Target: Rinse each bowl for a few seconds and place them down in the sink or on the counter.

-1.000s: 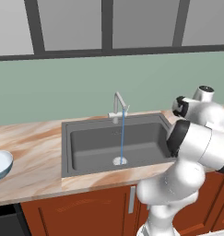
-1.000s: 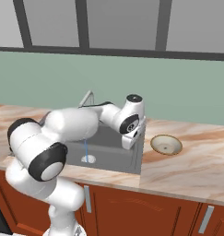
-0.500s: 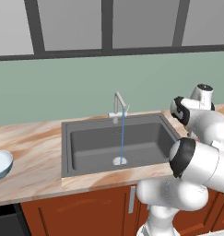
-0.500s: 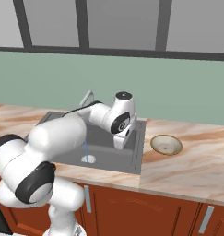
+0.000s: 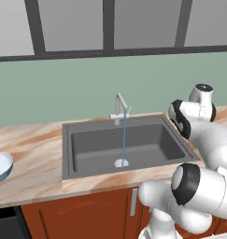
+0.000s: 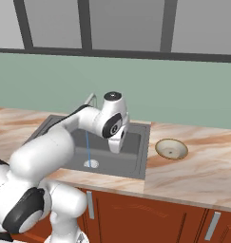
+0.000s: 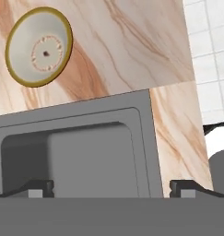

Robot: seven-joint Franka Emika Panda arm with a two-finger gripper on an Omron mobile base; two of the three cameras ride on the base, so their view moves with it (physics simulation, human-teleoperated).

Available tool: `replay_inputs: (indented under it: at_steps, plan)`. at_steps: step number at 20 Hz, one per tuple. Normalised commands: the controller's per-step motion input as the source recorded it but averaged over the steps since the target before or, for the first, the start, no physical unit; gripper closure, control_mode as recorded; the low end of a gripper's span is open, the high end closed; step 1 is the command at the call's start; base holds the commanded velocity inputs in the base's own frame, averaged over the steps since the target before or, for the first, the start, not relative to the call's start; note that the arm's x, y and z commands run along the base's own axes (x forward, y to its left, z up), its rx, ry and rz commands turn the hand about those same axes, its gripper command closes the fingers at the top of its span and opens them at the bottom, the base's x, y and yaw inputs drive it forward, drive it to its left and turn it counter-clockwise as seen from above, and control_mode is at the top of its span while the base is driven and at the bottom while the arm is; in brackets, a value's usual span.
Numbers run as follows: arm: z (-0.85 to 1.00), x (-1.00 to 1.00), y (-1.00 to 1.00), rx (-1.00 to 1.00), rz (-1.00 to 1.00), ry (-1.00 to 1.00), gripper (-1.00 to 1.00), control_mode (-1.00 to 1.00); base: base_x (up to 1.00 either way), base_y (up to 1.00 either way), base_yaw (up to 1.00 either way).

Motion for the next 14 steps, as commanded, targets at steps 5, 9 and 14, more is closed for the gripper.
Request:
replay_inputs:
  at_steps: [5,9,14]
  plan:
    - [0.18,-0.14,0.34,-0.09,0.14,0.00,-1.00,-1.00,0.00,0.00,0.00]
    - [0.23,-0.13,0.26,-0.10,0.17,0.00,-1.00,-1.00,0.00,0.00,0.00]
    - [0.25,-0.12,0.20,-0.10,0.18,0.00,-1.00,-1.00,0.00,0.00,0.00]
